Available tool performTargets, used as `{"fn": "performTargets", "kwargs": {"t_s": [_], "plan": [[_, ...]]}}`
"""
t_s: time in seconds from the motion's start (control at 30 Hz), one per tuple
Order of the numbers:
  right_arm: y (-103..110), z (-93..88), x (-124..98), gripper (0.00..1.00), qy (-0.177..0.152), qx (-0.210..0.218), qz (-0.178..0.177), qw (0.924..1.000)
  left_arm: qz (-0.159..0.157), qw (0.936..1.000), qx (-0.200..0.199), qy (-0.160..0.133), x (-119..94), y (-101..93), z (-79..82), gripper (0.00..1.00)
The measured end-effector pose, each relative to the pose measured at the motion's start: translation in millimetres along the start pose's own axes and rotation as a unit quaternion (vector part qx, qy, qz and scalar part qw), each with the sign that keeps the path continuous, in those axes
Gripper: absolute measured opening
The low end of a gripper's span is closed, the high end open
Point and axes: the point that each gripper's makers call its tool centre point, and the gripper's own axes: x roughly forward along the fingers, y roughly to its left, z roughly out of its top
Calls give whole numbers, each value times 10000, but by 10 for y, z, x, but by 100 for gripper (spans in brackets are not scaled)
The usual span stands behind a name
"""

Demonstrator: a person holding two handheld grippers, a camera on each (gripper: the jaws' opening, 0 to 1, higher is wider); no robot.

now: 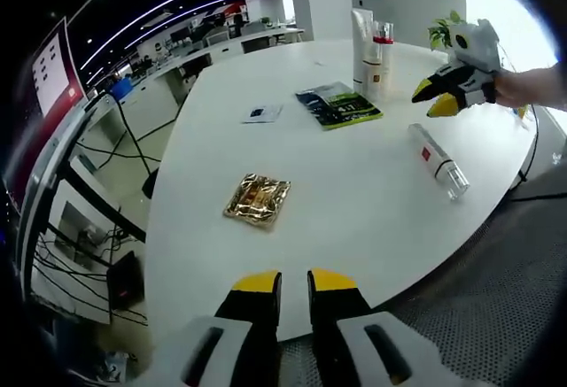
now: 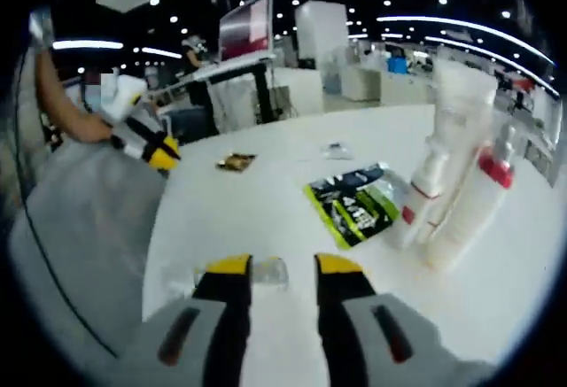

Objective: Arrange the skincare products in the storage area until every visible bottle or jar stands upright without overlapping.

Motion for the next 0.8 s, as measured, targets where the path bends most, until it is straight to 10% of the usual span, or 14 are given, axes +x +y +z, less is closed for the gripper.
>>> {"fn": "performTargets", "kwargs": {"t_s": [0.1,0.33,0.67,0.8], "plan": [[144,-18,48,45,413,-831,451,9947,3,10000,-1,1,-1,1,0,13],[457,-216,190,56,1268,-2522,1371,9495,10,10000,-7,7,0,6,-2,13],[594,-347,328,53,1717,-3110,1721,9188,25,10000,-25,-9,-5,11,3,13],[582,-417,328,42,1871,-3066,1713,9174,25,10000,-22,-8,-5,12,3,13]]}}
